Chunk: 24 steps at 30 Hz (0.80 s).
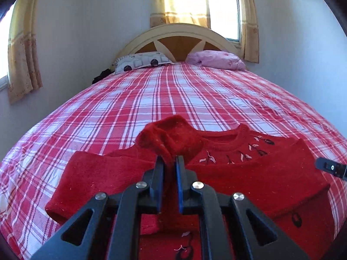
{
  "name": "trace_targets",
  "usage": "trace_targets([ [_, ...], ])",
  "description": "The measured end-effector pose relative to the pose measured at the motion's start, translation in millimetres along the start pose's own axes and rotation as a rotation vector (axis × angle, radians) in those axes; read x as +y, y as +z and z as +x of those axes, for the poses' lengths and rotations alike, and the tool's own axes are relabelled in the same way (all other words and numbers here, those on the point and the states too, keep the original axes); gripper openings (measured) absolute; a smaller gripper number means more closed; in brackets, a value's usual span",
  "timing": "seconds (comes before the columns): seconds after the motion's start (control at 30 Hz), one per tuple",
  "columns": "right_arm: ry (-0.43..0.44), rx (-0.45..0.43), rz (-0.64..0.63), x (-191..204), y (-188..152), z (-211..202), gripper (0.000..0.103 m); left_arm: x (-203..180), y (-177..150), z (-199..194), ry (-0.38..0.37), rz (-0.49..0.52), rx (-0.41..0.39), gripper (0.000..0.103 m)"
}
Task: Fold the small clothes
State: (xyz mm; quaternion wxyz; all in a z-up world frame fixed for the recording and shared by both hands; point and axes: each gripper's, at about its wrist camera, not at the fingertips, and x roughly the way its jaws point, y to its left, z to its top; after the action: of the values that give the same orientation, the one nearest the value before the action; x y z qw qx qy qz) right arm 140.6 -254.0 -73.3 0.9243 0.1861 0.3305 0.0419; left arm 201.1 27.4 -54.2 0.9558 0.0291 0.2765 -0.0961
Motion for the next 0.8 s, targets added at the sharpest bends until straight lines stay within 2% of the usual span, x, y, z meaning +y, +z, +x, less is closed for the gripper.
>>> trace_targets([
  [0.03, 0.065, 0.014, 0.012, 9, 4, 4, 0.065, 0, -4, 2, -0.014, 0.004, 0.010, 0.013],
  [0.07, 0.127, 0.019, 0.015, 19, 7, 8, 0.074, -1, -6, 4, -0.019, 0.010, 0.019, 0.014],
  [0.17, 0.283, 0.078, 0.039, 43, 11, 28, 0.076, -7, -12, 7, -0.061, 0.038, 0.064, 0.018],
  [0.23, 0.354, 0.164, 0.076, 57, 9, 52, 0.076, -9, -14, 4, -0.131, 0.048, 0.103, 0.032],
  [0.3, 0.362, 0.207, 0.095, 62, 3, 70, 0.076, -12, -18, -5, -0.174, 0.084, 0.109, 0.068],
  [0.37, 0.354, 0.244, 0.110, 61, -5, 83, 0.076, -9, -27, -22, -0.180, 0.120, 0.074, 0.085],
  [0.53, 0.370, 0.253, 0.098, 61, -14, 88, 0.075, 18, -46, -44, -0.159, 0.093, 0.087, 0.086],
  [0.67, 0.463, 0.254, 0.165, 67, -6, 88, 0.075, 40, -61, -45, -0.124, 0.043, 0.155, 0.086],
  [0.73, 0.462, 0.280, 0.160, 75, -5, 96, 0.076, 45, -65, -38, -0.101, 0.001, 0.198, 0.086],
  [0.8, 0.415, 0.323, 0.117, 89, -7, 111, 0.075, 47, -66, -28, -0.076, -0.044, 0.241, 0.086],
])
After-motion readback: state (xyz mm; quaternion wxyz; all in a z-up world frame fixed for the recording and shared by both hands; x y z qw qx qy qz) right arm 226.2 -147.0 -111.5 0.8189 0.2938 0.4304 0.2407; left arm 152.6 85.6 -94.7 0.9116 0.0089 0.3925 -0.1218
